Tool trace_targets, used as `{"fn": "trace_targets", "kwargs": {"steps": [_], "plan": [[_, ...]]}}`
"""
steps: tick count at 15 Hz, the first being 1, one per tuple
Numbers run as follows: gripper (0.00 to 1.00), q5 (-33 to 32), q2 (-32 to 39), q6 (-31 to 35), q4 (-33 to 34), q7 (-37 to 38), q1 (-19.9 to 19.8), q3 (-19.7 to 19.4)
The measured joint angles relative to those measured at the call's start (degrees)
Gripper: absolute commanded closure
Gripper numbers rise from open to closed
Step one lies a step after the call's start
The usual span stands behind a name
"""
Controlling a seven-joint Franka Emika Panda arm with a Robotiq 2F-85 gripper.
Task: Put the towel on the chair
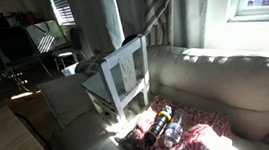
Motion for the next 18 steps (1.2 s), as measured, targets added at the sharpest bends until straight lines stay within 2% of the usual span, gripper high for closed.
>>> {"fn": "trace_targets", "kwargs": {"steps": [3,6,12,16,18], "plan": [[0.99,5.11,-6.89,-1.32,-7.17,-7.07,-3.62,4.48],[0.99,10.41,-12.86,-4.61,-14.74,-12.85,-6.64,7.35],[0.99,16.49,-26.18,-8.73,-30.51,-23.68,-10.76,8.25],[0.96,17.18,-34.18,-13.7,-38.5,-29.83,-11.97,7.78],[0.96,16.34,-36.83,-15.32,-41.11,-30.66,-12.2,7.3]]}}
